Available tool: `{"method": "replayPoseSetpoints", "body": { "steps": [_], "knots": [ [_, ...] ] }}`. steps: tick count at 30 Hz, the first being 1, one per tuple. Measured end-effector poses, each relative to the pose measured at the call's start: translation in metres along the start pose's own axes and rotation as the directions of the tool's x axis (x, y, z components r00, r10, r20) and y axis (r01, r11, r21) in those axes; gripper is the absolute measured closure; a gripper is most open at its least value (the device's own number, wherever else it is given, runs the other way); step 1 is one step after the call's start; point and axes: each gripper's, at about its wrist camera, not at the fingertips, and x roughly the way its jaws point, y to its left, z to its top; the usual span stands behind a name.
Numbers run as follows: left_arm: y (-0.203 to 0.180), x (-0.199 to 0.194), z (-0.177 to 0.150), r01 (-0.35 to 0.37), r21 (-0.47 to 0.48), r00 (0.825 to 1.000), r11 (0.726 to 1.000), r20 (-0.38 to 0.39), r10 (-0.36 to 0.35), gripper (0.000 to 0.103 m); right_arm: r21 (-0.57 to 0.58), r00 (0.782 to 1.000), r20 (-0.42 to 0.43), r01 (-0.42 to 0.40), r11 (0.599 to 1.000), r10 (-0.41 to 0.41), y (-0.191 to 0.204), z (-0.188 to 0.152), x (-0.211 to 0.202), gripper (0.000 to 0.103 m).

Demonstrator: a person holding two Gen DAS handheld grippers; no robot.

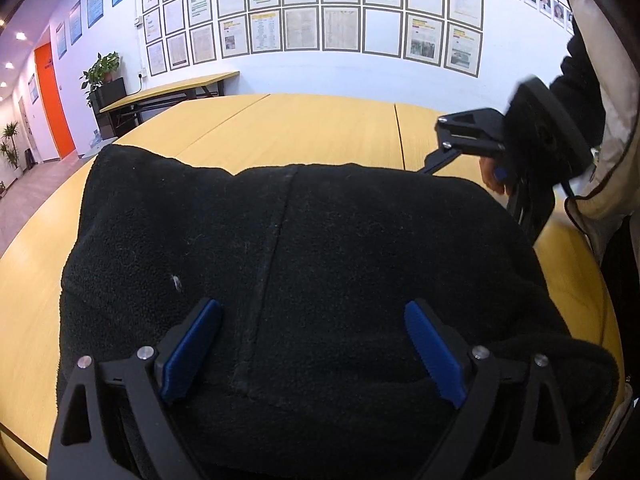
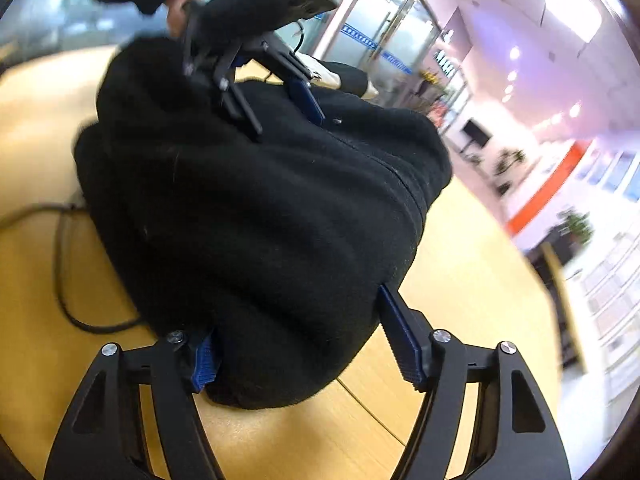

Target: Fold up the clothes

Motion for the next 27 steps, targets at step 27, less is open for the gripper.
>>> {"method": "replayPoseSetpoints", "body": {
  "steps": [27],
  "knots": [
    [-0.032,-0.042,0.010,-0.093,-0.020,0.994,0.995,0.054,0.094,0.016,0.282,0.912,-0.075,-0.368,0.886,0.403,-0.089,0.029,0.019,0.049]
  ]
}}
